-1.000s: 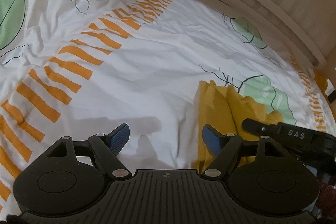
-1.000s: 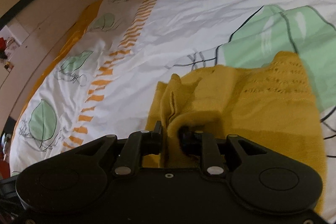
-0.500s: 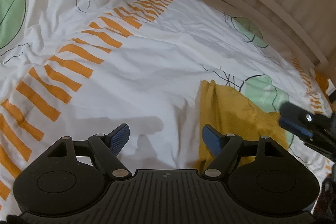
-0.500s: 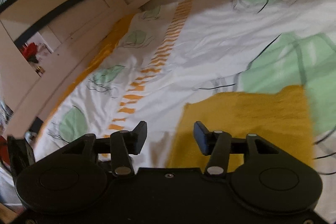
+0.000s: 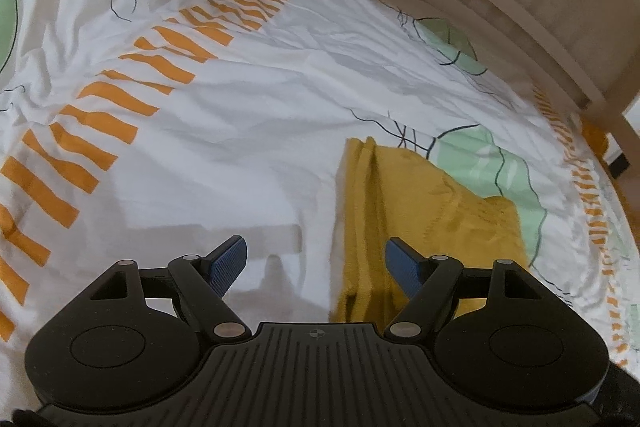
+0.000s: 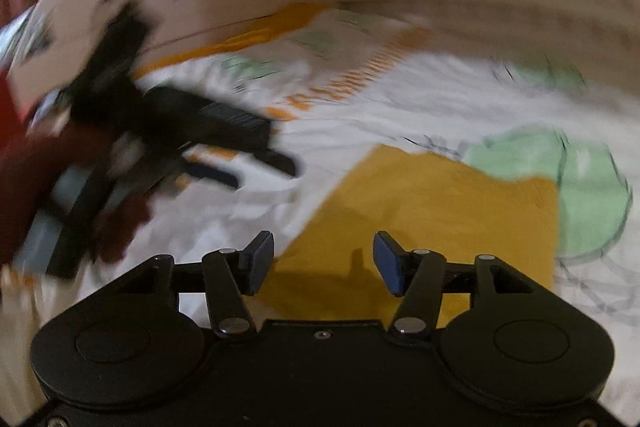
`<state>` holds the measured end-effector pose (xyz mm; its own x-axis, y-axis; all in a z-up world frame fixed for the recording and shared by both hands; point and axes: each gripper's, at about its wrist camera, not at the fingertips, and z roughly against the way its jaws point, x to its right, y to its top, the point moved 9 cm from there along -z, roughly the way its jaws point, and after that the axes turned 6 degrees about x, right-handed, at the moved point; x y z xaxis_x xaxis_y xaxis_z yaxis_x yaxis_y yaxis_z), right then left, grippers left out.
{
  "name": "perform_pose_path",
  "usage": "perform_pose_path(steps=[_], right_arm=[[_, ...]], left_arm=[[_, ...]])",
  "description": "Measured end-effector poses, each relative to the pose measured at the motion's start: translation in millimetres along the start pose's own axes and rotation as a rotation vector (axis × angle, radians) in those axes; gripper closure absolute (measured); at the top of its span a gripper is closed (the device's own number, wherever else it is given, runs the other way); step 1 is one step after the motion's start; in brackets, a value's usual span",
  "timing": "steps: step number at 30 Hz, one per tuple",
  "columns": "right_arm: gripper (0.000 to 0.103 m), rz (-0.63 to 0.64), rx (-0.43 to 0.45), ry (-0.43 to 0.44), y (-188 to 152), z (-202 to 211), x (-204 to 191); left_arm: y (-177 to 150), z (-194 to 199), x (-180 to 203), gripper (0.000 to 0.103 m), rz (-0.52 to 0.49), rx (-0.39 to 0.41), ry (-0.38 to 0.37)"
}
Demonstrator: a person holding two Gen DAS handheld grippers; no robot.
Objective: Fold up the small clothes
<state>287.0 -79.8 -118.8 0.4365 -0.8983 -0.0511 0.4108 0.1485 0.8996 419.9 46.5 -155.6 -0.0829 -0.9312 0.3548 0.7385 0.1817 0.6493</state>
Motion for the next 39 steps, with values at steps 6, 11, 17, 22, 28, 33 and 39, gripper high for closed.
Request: perform_pose_path(steps=[6,11,17,22,28,33,39], right_arm=[[0.050,0.204,-0.064,-0.035,-16,-17,-23],[0.077,0.241,-0.098,-0.052,-24,-26,-19],[0.093,0.074,-0.003,-0.085,-6,-7,10],[0.093,0.005,0.016,-0.085,-2,0,26],[0.093,-0.021,0.021,-0.065,-3,2,25],[0.093,-0.030,0.024,-0.052,-5,5,22],[0.093,-0.048,0.025,-0.046,-6,5,24]], left_arm=[[-6,-2,13,0.028,0.000,-0.028,-0.048],[-9,-1,28,0.027,-0.002,-0.041,-0.096],[-14,-5,43,0.028,0.055,-0.089,-0.172],[-21,-18,49,0.028,0.105,-0.156,-0.203],[-22,-33,62,0.028,0.144,-0.214,-0.250],[-24,-41,70,0.028,0.135,-0.250,-0.257],[-31,-46,58,0.028,0.116,-0.249,-0.175]])
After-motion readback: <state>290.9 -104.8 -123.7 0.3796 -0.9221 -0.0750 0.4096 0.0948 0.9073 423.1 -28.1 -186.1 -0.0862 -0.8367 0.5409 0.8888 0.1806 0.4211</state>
